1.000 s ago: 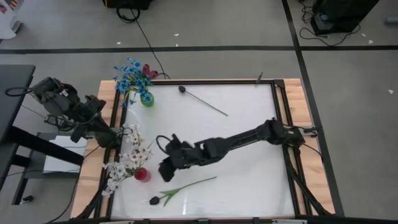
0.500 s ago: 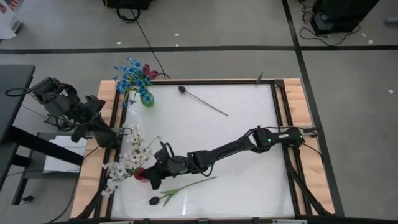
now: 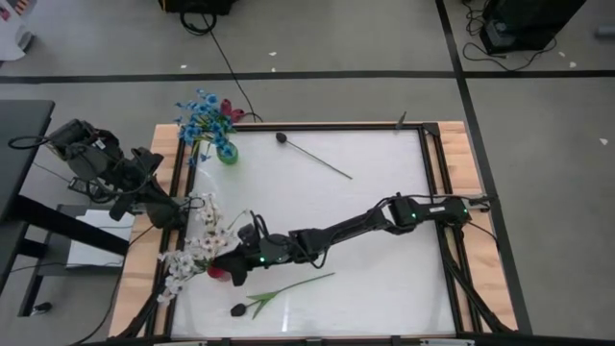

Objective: Sort flowers into vase by color
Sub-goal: Put the white flowers into the red vase, then put the bottom black tulip into the red vase

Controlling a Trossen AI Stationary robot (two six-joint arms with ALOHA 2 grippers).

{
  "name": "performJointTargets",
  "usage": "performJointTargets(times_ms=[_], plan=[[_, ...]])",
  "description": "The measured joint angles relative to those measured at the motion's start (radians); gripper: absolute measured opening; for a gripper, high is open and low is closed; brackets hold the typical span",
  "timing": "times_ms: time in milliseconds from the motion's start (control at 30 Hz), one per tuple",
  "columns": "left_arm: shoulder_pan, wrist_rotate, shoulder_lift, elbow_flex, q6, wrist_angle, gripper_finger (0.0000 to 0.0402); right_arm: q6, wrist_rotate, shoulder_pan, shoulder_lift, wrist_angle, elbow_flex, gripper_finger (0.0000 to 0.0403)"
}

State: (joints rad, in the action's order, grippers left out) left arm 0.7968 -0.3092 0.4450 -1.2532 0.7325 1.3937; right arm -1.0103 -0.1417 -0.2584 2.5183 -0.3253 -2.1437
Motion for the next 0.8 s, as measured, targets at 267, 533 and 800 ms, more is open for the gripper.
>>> performJointTargets(times_ms=[267, 533, 800], plan=[[0.000, 0.000, 0.000, 0.000, -0.006, 0.000, 0.0005, -0.034, -0.048, 0.030, 0.000, -0.056, 0.000, 0.0114], [0.000, 0.000, 0.000, -0.017, 0.038, -0.002, 0.0005, -0.105, -0.032, 0.027, -0.011, -0.077, 0.000, 0.0114], [0.000, -0.079, 0.000, -0.115, -0.067, -0.072, 0.0004, -0.041, 0.037, -0.008, -0.099, 0.384, 0.000, 0.0114]])
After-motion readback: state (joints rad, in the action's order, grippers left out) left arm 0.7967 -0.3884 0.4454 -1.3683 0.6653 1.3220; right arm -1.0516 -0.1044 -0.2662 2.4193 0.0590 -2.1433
